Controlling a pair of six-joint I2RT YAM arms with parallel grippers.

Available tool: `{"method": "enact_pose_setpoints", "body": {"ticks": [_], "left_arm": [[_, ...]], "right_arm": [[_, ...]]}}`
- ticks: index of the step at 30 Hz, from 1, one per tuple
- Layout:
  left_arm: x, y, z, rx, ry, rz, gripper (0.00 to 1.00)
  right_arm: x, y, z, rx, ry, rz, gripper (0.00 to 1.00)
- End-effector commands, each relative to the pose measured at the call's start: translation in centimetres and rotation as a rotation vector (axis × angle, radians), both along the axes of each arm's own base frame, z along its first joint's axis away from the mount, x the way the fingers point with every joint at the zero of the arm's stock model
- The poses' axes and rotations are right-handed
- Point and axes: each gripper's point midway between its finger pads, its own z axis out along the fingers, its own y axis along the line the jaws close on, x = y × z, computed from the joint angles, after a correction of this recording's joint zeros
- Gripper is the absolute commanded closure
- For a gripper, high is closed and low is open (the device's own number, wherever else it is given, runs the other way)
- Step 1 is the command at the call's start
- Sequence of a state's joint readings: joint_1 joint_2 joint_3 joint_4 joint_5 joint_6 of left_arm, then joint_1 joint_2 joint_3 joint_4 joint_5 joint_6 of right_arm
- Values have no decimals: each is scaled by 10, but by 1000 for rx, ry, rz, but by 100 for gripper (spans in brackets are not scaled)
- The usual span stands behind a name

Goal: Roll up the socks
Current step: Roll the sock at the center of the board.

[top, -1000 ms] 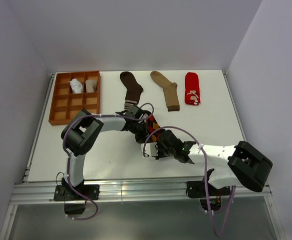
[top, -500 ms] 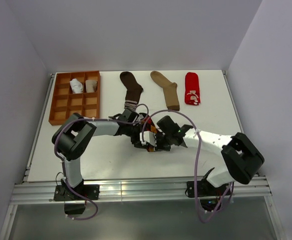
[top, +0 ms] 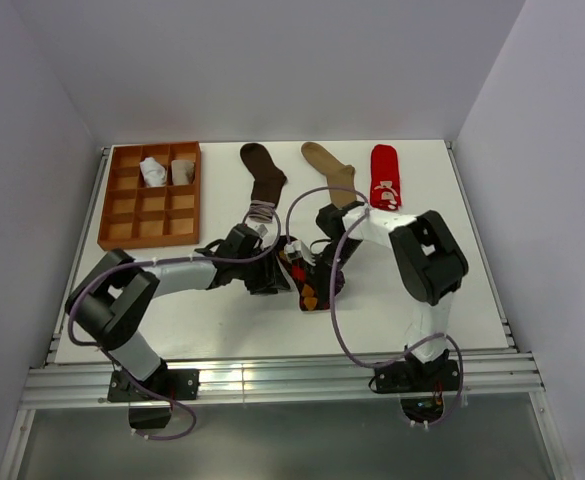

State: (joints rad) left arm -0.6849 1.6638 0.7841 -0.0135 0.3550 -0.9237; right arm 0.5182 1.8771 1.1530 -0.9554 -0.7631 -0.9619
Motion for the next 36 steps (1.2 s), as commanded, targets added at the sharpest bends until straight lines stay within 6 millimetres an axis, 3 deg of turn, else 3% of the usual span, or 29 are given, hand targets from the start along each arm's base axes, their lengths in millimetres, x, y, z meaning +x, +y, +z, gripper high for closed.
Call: {"method": "enact_pose_setpoints", "body": {"ticks": [1, 6, 12, 22, 36], "left_arm": [[24, 3, 27, 30, -264, 9, 50], [17, -10, 43, 43, -460, -57, 49], [4, -44, 61, -55, -612, -195, 48], [-28, -78, 48, -223, -604, -383, 49], [-48, -78, 19, -232, -514, -447, 51]], "right_arm": [[-26, -16, 2, -89, 234, 5, 86], [-20, -10, 2, -125, 396, -18, 87], [-14, -7, -11, -147, 448, -61, 87], [-5, -7, -19, -166, 466, -115, 86], [8, -10, -24, -188, 469, -184, 86]]}}
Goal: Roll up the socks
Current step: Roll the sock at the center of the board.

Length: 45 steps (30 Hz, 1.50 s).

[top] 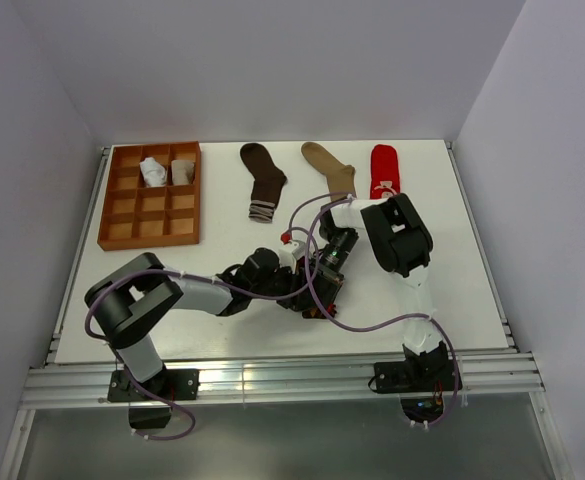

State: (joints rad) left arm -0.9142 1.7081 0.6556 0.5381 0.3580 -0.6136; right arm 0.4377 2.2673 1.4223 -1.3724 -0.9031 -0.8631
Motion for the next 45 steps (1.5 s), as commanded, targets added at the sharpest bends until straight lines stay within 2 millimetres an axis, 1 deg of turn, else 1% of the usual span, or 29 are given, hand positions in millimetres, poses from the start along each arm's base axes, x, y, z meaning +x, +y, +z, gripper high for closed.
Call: {"method": "enact_pose_setpoints", "body": {"ticks": [1, 6, 8, 13, 15, 16, 17, 18, 19, 20, 22, 23, 24, 27, 28, 29, 31, 34, 35, 36, 37, 38, 39, 40, 41, 42, 43, 44, 45], "left_arm": [[-7, -5, 2, -26, -5, -37, 51], [-13, 0, -7, -8, 21, -48, 53], [-14, 0, -7, -9, 25, -56, 54], [-19, 1, -15, 17, 52, -72, 54], [-19, 0, -17, 20, 62, -74, 56], [-19, 1, -19, 30, 70, -68, 58], [-18, 1, -20, 34, 73, -65, 67], [-18, 2, -23, 44, 81, -59, 71], [-18, 3, -27, 59, 92, -52, 76], [-15, 4, -30, 77, 92, -32, 88], [-14, 8, -38, 112, 113, -11, 99], [-12, 9, -41, 124, 113, 3, 100], [-13, 11, -46, 138, 125, 8, 100], [-14, 14, -55, 171, 155, 23, 100], [-13, 13, -56, 177, 158, 27, 100], [-14, 16, -61, 201, 183, 39, 100], [-14, 15, -59, 192, 199, 43, 100], [-16, 17, -62, 206, 240, 48, 100], [-18, 18, -64, 207, 251, 46, 100], [-18, 20, -65, 210, 265, 49, 100], [-21, 19, -64, 199, 282, 34, 100], [-23, 19, -62, 181, 306, 32, 100], [-20, 21, -62, 172, 322, 40, 100], [-21, 22, -61, 164, 346, 35, 100], [-21, 22, -60, 163, 367, 38, 100], [-18, 24, -59, 160, 378, 45, 100], [-18, 24, -58, 165, 398, 44, 100], [-21, 24, -57, 160, 432, 36, 100], [-18, 24, -54, 149, 455, 35, 100]], "right_arm": [[22, -4, -23, -10, -115, 26, 86], [27, -2, -24, -15, -123, 7, 86], [30, -2, -25, -25, -130, -6, 86], [34, 0, -25, -38, -141, -30, 86], [37, 1, -26, -45, -146, -44, 86], [37, 1, -25, -45, -148, -48, 85], [37, 2, -24, -42, -149, -49, 85], [38, 2, -25, -45, -150, -57, 85], [39, 3, -23, -42, -160, -61, 82], [40, 2, -22, -40, -169, -62, 81], [42, 1, -22, -34, -206, -65, 72], [45, 2, -15, -20, -240, -73, 68], [46, 2, -15, -12, -262, -81, 63], [53, 1, 1, 28, -336, -109, 56], [55, 0, 5, 39, -355, -120, 55], [62, -4, 14, 49, -390, -152, 55], [69, -9, 20, 59, -421, -190, 54], [85, -27, 35, 76, -499, -265, 54], [92, -38, 37, 71, -525, -301, 54], [94, -44, 37, 74, -553, -316, 54], [99, -50, 47, 77, -620, -326, 54], [102, -56, 49, 70, -663, -334, 54], [104, -63, 46, 65, -717, -343, 54], [106, -66, 58, 75, -804, -342, 54], [106, -70, 60, 70, -867, -333, 53], [103, -71, 56, 77, -915, -330, 52], [103, -73, 70, 94, -1006, -328, 52], [102, -75, 72, 86, -1057, -315, 52], [98, -75, 67, 87, -1096, -304, 52]]}}
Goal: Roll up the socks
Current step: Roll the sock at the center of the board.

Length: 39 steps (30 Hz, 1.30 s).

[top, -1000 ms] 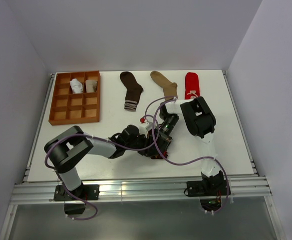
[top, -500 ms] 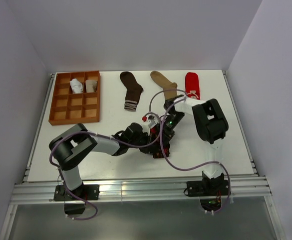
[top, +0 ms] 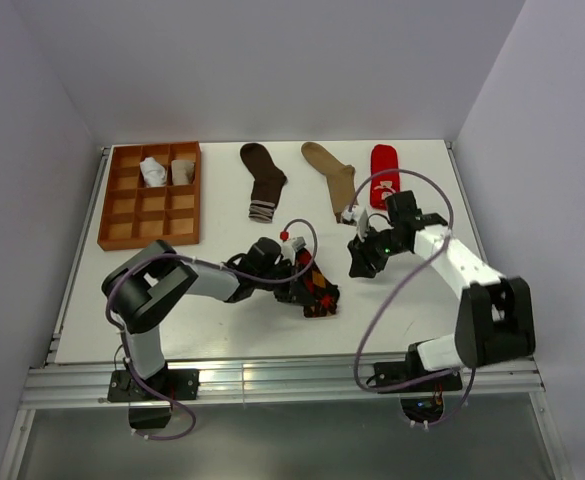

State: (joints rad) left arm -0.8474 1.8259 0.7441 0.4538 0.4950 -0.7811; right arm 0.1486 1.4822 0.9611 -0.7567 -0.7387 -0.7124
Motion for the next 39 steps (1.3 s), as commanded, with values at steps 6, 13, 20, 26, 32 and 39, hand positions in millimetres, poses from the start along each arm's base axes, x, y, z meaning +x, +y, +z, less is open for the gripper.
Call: {"method": "enact_pose_setpoints", "body": {"ticks": [6, 13, 20, 26, 32, 39], "left_arm": [[-23, 37, -51, 244, 341, -6, 100], [-26, 40, -51, 294, 477, 27, 100], [-19, 40, -56, 319, 534, 49, 100], [-16, 40, -56, 321, 544, 43, 100], [-13, 40, -59, 322, 544, 31, 100], [-10, 38, -52, 300, 533, 8, 100]], "right_arm": [[-10, 26, 20, -78, -537, 160, 45], [-47, 57, -7, -110, -581, 328, 43], [-64, 69, -26, -154, -629, 427, 43], [-77, 79, -38, -171, -664, 503, 42], [-78, 87, -50, -198, -673, 534, 45], [-75, 88, -65, -249, -647, 558, 64]]}}
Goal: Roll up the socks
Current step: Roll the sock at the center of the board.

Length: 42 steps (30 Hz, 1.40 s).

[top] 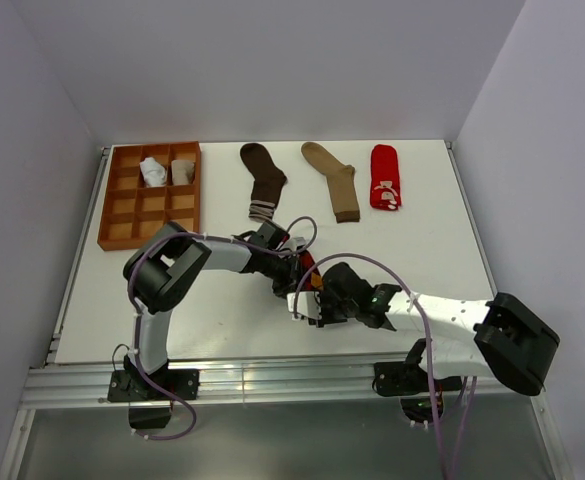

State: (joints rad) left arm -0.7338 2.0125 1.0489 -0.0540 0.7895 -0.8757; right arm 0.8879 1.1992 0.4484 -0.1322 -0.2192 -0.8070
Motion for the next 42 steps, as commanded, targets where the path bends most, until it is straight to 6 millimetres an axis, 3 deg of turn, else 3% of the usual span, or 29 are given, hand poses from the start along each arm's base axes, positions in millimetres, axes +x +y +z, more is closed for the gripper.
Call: {"method": "enact_pose_setpoints", "body": {"ticks": [1, 5, 8, 12, 18, 27, 33, 34, 36, 37, 41, 42], "left_arm": [[-10, 28, -41, 172, 27, -3, 100], [1, 25, -26, 145, -20, 7, 95], [13, 26, -10, 114, -71, 25, 86], [29, 28, 5, 95, -127, 47, 76], [54, 39, 23, 102, -233, 140, 65], [82, 58, 30, 194, -358, 287, 65], [81, 75, 32, 195, -410, 372, 68], [81, 76, 38, 179, -427, 380, 69], [78, 82, 35, 188, -442, 395, 71], [77, 83, 42, 173, -459, 405, 73], [68, 89, 50, 105, -507, 433, 80], [70, 87, 65, 55, -546, 443, 83]], "right_arm": [[5, 4, -4, -23, -13, 3, 67], [1, 3, -8, -70, 38, 14, 80], [-15, -5, -17, -138, 152, 30, 83], [-24, -6, -21, -168, 239, 22, 84], [-25, -15, -23, -207, 384, -23, 85], [-25, -21, -23, -225, 557, -74, 84], [-21, -16, -12, -211, 732, -88, 84], [-11, -13, -7, -196, 742, -100, 84], [-19, -14, -7, -211, 855, -101, 84], [-9, -11, -2, -193, 872, -111, 84], [-11, -12, 1, -207, 1041, -130, 84], [-7, -9, -2, -200, 1068, -131, 84]]}}
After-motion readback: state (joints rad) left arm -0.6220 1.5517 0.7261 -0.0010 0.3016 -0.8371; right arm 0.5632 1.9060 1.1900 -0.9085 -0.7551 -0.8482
